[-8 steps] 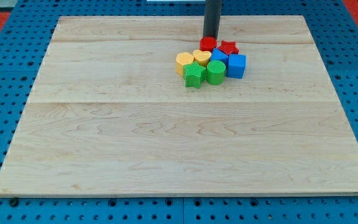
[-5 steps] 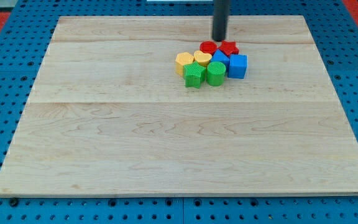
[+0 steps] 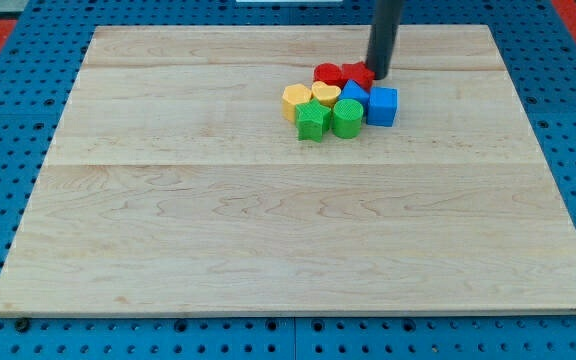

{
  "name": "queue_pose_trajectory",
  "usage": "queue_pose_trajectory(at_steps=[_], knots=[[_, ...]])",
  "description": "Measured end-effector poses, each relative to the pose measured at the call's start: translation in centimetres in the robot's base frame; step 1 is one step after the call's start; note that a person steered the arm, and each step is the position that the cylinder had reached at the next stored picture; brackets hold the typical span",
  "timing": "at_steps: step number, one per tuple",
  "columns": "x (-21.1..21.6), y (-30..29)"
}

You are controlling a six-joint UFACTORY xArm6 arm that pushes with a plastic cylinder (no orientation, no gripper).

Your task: Move the red star and red circle slightly left

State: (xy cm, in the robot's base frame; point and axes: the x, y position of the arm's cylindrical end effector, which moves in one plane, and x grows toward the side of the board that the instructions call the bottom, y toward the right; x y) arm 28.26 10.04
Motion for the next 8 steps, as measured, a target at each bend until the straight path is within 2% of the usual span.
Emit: queue_pose_trajectory(at_steps=[2,4,6,7,8], knots=[[-3.5,-4.9],[-1.8,4.4],[0.1,-1.6],[2.2,-2.4],[1.6,-1.2]])
